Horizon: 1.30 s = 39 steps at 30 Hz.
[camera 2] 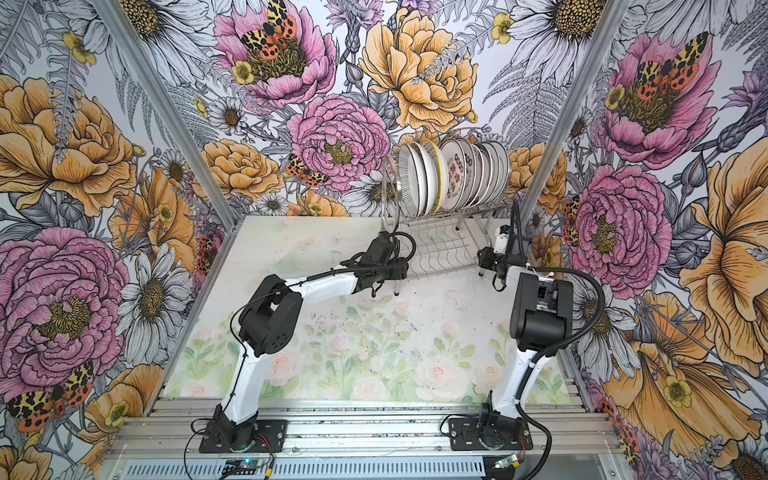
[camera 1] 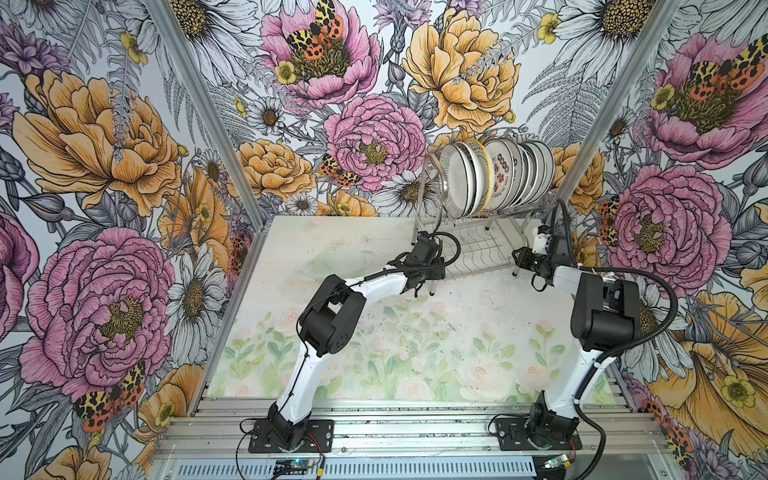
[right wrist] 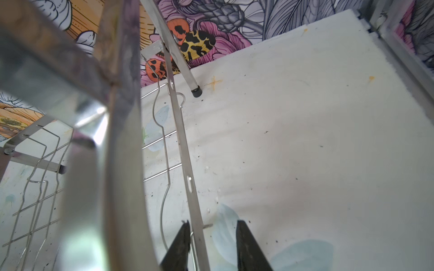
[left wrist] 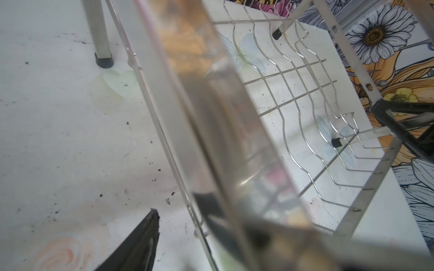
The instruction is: Unload the plates from the dish rack
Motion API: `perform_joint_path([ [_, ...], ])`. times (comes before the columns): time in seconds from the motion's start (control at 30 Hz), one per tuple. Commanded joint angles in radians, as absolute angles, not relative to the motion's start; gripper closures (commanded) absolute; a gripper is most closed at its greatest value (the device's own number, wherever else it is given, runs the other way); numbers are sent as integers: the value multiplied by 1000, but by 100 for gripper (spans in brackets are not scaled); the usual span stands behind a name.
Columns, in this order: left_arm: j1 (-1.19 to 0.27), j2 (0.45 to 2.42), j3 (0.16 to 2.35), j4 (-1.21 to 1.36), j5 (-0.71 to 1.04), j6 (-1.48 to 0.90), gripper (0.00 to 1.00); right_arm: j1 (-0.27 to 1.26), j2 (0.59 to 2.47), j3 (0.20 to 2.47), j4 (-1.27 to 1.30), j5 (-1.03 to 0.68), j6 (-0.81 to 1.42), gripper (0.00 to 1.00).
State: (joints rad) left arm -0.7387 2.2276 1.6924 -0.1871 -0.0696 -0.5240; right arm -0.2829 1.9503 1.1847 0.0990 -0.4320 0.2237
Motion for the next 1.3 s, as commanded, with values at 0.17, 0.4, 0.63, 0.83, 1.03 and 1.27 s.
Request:
perform_joint_path([
  [0.17, -879, 2300, 1794, -207, 77, -391, 30, -332, 1960, 1216, 13, -644, 379, 69],
  [0.4, -898, 2313, 1814, -210, 105, -386, 30, -387, 1961, 1222, -5, -666, 353, 69],
  [0.63, -931, 2349, 1877, -230, 132, -380, 30, -405, 1980, 1238, -5, -691, 357, 68],
  [0.83, -940, 2363, 1908, -256, 137, -376, 22, -405, 1984, 1242, -5, -690, 361, 65],
  [1.03, -937, 2362, 1904, -259, 144, -375, 19, -403, 1970, 1235, -5, -698, 362, 59],
  [1.27, -934, 2350, 1881, -265, 135, -374, 8, -399, 1959, 1216, -5, -692, 360, 51],
])
